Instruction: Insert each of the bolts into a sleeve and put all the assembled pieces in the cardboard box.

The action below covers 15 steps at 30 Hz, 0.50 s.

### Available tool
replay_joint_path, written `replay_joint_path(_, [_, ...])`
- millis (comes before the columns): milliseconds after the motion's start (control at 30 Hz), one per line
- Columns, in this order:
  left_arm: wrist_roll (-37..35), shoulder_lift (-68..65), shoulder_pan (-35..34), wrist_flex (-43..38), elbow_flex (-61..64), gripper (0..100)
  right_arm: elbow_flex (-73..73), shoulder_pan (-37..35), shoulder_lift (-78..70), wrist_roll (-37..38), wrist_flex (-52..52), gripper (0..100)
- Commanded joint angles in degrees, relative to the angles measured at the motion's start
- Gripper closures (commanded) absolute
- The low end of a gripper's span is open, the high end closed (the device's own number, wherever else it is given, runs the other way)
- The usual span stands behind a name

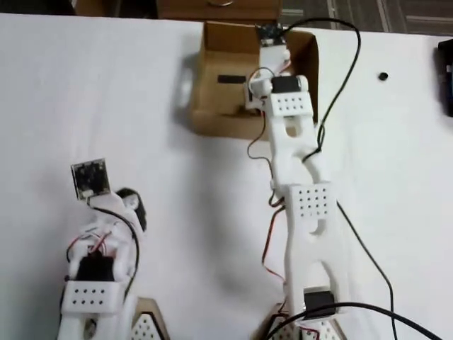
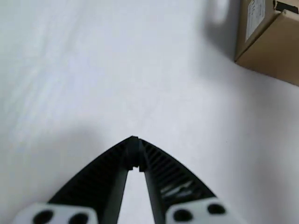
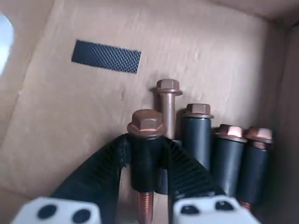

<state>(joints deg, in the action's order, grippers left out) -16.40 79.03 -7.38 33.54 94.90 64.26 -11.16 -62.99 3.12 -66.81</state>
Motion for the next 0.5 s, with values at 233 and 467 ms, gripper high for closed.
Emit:
replay_joint_path(233, [0.3, 1.1, 1.0, -0.7, 1.8, 98, 4.7, -1.9, -0.4, 0.3, -2.5, 74.5])
replay_joint_path(467, [0.3, 1.1, 1.0, -0.7, 1.8, 98, 11.5, -5.1, 4.3, -0.2, -19.6, 70.7])
